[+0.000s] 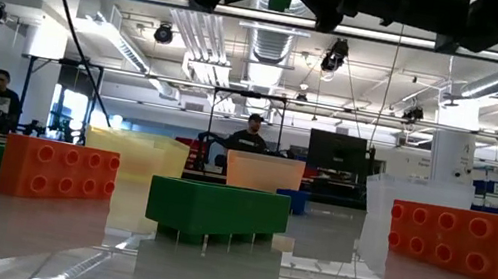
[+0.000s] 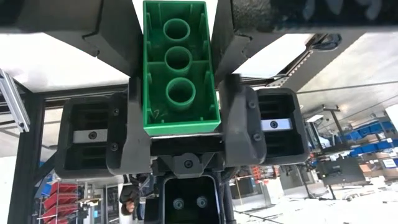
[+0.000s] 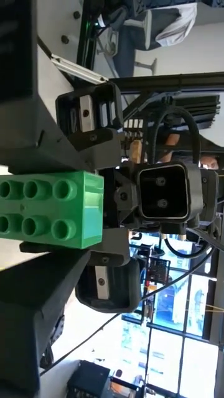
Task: Sort & place blocks by color
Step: Put the green game piece into the transparent bin
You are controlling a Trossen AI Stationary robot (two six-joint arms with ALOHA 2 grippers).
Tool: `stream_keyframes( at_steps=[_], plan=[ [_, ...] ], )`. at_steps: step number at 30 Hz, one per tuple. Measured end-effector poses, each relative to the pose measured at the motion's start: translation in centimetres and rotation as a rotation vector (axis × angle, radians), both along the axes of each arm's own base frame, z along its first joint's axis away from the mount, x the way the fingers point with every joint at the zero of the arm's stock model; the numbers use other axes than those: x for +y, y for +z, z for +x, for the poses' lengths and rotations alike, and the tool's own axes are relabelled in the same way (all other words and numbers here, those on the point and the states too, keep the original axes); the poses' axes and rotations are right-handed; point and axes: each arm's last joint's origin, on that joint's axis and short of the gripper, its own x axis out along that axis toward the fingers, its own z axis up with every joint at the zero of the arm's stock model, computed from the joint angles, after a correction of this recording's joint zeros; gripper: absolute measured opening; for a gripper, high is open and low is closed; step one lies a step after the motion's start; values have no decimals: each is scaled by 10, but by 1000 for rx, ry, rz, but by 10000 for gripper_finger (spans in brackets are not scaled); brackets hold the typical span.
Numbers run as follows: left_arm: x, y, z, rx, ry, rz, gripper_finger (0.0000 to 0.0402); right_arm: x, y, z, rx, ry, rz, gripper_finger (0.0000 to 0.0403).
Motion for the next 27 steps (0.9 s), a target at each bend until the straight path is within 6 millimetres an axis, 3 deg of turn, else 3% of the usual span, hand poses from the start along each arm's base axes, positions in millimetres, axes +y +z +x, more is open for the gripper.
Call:
stream_keyframes(
  at_steps=[4,11,20,27],
  plan=[
    [1,0,0,0,5,0,139,0,0,0,-2,0,-7,128],
    [0,-1,-1,2,-1,1,165,0,0,0,4,5,4,128],
    [0,-4,-3,25,-4,5,252,0,-1,0,18,3,19,129],
    [7,-1,-19,179,113,0,286,-9,3,-7,233,-28,116,132]
  ],
)
